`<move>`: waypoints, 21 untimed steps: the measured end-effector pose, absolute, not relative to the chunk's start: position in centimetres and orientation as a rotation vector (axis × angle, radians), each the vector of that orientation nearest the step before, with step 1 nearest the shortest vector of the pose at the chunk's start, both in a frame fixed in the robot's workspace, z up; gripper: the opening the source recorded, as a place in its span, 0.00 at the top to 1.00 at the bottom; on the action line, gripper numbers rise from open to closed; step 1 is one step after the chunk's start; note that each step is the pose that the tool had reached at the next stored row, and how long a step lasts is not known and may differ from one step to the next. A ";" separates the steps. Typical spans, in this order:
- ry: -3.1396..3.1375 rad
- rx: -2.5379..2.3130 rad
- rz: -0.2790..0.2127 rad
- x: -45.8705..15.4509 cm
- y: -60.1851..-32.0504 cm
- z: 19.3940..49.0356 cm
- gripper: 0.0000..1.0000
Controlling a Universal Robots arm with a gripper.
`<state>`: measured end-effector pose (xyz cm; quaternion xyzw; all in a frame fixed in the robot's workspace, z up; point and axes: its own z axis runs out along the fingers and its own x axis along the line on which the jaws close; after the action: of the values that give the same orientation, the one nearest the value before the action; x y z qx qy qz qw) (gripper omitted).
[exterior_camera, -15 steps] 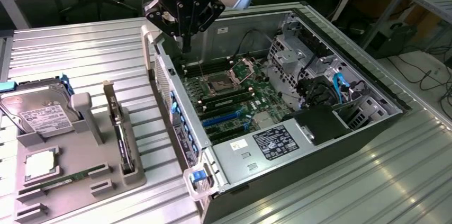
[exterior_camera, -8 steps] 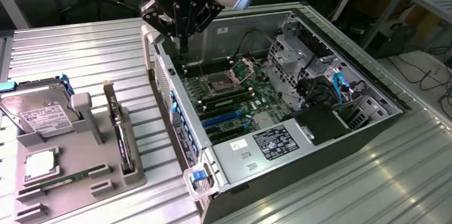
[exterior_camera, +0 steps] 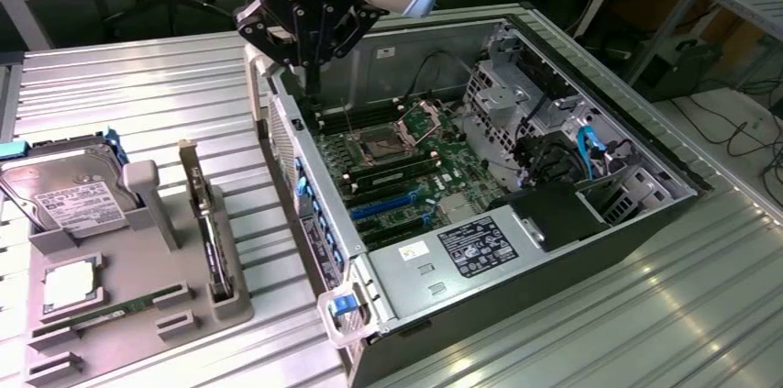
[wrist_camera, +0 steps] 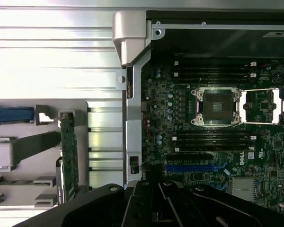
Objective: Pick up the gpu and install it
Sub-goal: 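Reach for the gpu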
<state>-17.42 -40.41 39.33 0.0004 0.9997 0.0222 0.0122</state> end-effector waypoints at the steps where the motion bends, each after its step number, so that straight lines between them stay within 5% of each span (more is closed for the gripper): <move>1: 3.116 0.001 0.069 -17.5 -40.4 39.3 0.89; 21: 3.116 0.001 0.069 -18.9 -40.7 39.3 0.89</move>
<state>-18.93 -40.73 39.33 0.0004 0.9997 0.0222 0.0122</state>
